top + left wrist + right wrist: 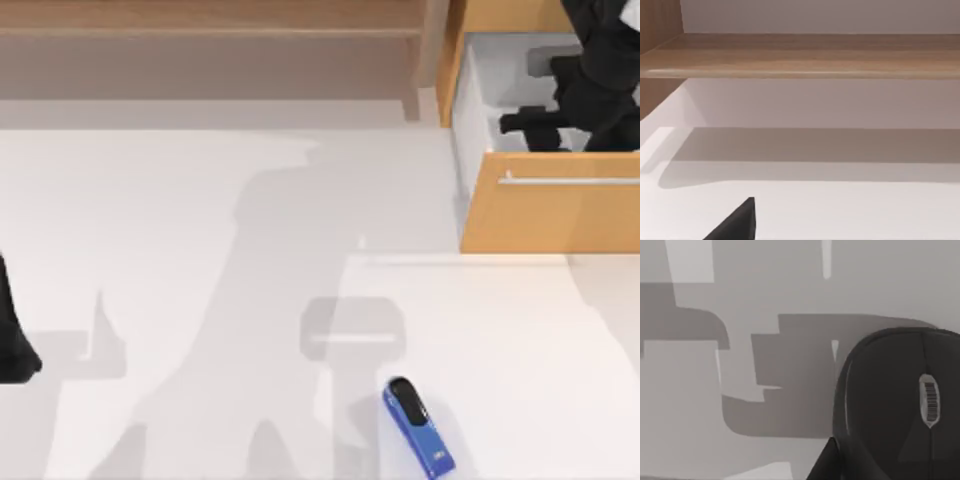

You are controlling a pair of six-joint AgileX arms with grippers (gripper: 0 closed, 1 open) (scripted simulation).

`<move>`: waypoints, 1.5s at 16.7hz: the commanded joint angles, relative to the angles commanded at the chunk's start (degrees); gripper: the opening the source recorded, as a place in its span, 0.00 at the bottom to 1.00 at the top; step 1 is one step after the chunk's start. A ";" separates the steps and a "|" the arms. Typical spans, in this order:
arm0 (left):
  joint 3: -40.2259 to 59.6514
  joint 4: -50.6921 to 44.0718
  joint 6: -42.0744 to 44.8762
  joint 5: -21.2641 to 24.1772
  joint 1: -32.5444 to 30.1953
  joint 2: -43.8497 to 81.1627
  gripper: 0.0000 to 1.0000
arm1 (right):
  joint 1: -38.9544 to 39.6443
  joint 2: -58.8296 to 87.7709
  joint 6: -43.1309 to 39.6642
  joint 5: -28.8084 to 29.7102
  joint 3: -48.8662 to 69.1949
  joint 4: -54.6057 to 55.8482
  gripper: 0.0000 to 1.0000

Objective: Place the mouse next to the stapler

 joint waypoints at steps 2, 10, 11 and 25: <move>0.00 0.00 0.00 0.00 0.00 0.00 1.00 | 0.00 0.00 0.00 0.00 0.00 0.00 0.00; 0.00 0.00 0.00 0.00 0.00 0.00 1.00 | 0.14 -2.63 0.12 0.13 -0.02 -0.90 0.00; 0.00 0.00 0.00 0.00 0.00 0.00 1.00 | 0.22 -4.14 0.22 0.25 -0.61 -1.23 0.00; 0.00 0.00 0.00 0.00 0.00 0.00 1.00 | 9.47 -36.74 10.44 1.82 -23.23 6.33 0.00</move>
